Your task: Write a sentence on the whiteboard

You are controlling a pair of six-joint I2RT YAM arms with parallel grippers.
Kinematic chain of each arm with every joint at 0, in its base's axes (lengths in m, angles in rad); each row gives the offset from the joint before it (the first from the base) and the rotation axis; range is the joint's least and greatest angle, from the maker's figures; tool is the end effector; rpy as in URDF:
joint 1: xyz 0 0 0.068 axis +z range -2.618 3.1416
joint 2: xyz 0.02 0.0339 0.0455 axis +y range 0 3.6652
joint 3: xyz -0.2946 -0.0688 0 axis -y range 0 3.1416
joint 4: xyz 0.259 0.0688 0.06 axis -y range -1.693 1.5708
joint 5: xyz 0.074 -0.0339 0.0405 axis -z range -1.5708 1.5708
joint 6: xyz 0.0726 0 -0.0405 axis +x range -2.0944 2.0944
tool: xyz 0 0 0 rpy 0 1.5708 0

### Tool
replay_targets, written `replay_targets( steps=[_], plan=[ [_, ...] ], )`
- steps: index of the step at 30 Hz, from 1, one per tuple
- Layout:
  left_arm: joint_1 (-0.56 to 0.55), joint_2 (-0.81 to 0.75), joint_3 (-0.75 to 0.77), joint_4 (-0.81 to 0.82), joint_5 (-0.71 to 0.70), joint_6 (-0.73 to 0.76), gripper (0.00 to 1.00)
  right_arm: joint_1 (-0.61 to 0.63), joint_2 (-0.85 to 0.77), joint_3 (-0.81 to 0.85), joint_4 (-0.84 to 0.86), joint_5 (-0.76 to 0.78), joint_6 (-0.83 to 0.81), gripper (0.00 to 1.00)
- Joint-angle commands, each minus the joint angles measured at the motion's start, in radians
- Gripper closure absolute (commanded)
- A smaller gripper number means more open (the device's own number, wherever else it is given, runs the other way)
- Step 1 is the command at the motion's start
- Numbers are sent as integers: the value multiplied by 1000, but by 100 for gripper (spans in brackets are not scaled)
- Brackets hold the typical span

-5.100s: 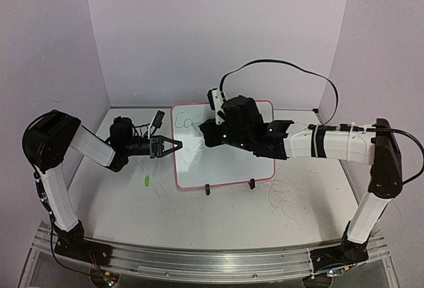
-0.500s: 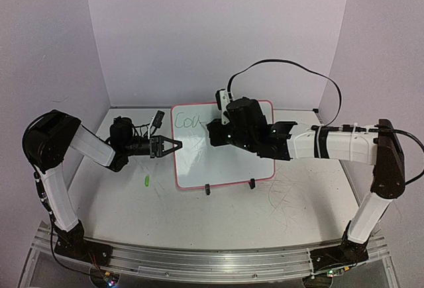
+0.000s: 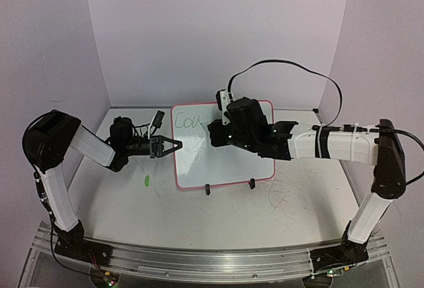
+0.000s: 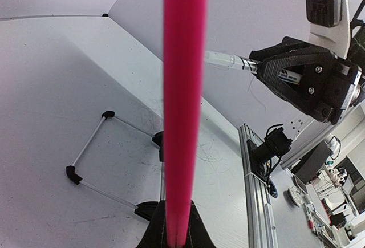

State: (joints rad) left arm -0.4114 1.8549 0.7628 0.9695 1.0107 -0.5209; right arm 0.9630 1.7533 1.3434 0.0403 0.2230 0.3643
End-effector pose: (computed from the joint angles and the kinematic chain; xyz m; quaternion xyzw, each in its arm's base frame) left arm 0.3300 -0.2111 0.1803 0.2844 0.6720 -0.5845 0.3548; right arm 0.2815 0.3766 0.3027 -0.1817 0.8020 0.2736 0.4990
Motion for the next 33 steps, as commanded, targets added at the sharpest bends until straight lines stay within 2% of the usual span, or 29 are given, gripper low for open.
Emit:
replay_targets(
  steps=[1, 10, 17, 33],
  plan=[
    [5, -10, 7, -12, 11, -15, 100, -4, -47, 6, -31, 27, -12, 100],
    [4, -11, 6, -12, 5, -16, 100, -5, -167, -24, 42, -39, -50, 100],
    [5, -17, 6, -17, -16, -18, 100, -8, -172, -58, 67, -45, -61, 100],
    [5, -20, 5, -23, -26, -14, 100, -5, -104, -14, 59, -94, -88, 100]
  ],
)
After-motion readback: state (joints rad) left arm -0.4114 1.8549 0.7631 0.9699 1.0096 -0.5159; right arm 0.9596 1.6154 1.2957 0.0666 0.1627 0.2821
